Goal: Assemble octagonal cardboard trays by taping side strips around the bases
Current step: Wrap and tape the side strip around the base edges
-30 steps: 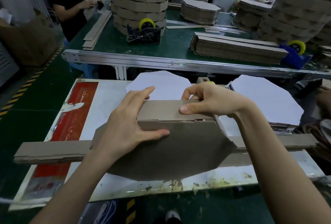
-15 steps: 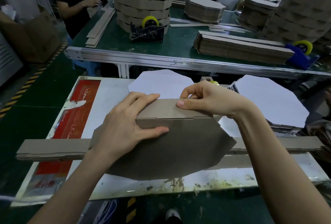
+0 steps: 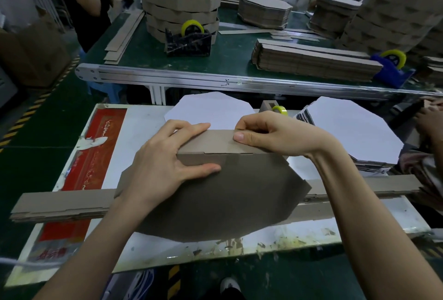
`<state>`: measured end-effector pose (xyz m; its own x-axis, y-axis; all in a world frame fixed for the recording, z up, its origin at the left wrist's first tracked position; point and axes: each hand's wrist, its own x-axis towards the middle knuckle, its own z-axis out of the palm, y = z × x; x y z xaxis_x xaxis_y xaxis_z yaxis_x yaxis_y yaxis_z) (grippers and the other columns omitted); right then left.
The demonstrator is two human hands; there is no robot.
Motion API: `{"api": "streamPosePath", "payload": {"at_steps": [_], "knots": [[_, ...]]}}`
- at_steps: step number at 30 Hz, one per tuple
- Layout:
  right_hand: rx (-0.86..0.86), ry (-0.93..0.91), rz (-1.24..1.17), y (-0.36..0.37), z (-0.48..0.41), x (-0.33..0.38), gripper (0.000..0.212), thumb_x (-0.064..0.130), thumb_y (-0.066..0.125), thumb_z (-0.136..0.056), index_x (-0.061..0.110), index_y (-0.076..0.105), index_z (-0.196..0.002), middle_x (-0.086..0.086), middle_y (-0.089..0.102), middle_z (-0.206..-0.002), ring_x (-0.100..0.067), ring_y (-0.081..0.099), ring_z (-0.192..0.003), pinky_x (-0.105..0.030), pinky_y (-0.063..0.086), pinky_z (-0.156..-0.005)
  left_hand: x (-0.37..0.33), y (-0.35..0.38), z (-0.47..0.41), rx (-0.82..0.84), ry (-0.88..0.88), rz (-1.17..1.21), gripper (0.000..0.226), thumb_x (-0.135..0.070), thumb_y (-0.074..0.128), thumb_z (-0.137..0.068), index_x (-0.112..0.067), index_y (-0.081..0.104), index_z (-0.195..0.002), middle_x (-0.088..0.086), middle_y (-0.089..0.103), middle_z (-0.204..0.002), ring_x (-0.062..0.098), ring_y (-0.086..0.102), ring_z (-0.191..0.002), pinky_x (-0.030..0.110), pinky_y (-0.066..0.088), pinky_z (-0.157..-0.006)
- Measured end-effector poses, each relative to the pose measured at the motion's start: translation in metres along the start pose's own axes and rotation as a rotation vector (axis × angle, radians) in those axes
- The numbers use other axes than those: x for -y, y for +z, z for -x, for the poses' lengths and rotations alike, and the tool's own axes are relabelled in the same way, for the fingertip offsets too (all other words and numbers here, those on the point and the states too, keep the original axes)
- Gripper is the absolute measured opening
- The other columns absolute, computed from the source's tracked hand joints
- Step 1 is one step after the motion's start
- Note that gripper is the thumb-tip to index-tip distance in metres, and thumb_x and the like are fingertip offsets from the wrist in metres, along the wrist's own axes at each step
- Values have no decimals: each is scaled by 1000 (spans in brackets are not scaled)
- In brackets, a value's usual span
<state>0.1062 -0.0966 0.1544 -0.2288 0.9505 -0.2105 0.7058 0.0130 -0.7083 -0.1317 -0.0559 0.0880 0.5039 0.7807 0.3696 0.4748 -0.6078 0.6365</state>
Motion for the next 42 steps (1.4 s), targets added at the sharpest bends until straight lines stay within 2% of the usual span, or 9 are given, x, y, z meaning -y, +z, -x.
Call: {"api": "streamPosePath", "payload": {"at_steps": [5, 10, 16, 19, 22, 25, 31, 36, 42], "knots": [[-1, 12, -55, 0, -1, -3, 18, 33, 56, -97, 18, 65, -93, 13, 66, -78, 0, 57, -68, -12, 42, -61, -10, 0, 1, 36, 93, -39, 61, -68, 60, -73, -53, 48, -131, -16, 45, -139, 10, 48, -121, 43, 46, -97], [7, 8, -69, -2, 2, -5, 30, 46, 57, -85, 18, 65, -93, -11, 71, -89, -10, 59, -74, -19, 46, -63, -21, 5, 0, -26, 130, -35, 49, -67, 52, -76, -46, 58, -121, -10, 60, -128, 16, 53, -115, 45, 46, -94], [16, 16, -53, -3, -1, -4, 35, 47, 55, -85, 15, 65, -96, -6, 70, -86, -10, 58, -73, -19, 44, -62, -23, 4, 0, -5, 102, -57, 45, -61, 58, -79, -46, 57, -122, -9, 59, -130, 17, 50, -121, 46, 44, -96], [27, 34, -76, -4, -2, -4, 32, 41, 57, -89, 11, 65, -96, -14, 66, -79, -15, 54, -67, -20, 40, -55, -29, 4, -1, 31, 137, -119, 40, -54, 59, -81, -47, 61, -120, -12, 55, -137, 17, 44, -132, 45, 37, -103], [22, 39, -91, -5, 1, -7, 25, 30, 59, -95, 7, 66, -97, -1, 62, -68, -7, 48, -56, -12, 36, -49, -35, 5, 0, 17, 150, -54, 35, -48, 64, -78, -44, 67, -113, -12, 60, -130, 17, 50, -127, 48, 39, -100], [21, 36, -121, -5, 2, -9, 21, 28, 58, -96, 9, 66, -96, 7, 63, -66, -2, 50, -53, -10, 36, -49, -40, 6, -2, 5, 113, -25, 39, -64, 57, -75, -49, 64, -110, -13, 62, -128, 14, 52, -124, 48, 38, -101], [7, 33, -115, -2, 0, -7, 28, 35, 57, -95, 9, 66, -99, -22, 69, -87, -17, 56, -68, -17, 41, -53, -46, 12, -4, -125, 111, -20, 36, -65, 55, -78, -41, 74, -96, -7, 71, -112, 15, 62, -109, 54, 41, -95], [0, 31, -117, -1, 1, -9, 34, 42, 57, -90, 11, 66, -99, -22, 70, -94, -22, 57, -75, -36, 45, -67, -41, 15, -3, -80, 196, -85, 29, -56, 54, -85, -44, 71, -105, -8, 69, -116, 21, 60, -104, 46, 43, -86], [-3, 13, -87, 0, 1, -6, 35, 43, 56, -90, 11, 66, -101, -13, 73, -93, -16, 64, -78, -27, 50, -67, -38, 9, -2, -17, 196, -79, 28, -51, 52, -88, -45, 68, -109, -11, 66, -121, 19, 57, -105, 43, 43, -85]]}}
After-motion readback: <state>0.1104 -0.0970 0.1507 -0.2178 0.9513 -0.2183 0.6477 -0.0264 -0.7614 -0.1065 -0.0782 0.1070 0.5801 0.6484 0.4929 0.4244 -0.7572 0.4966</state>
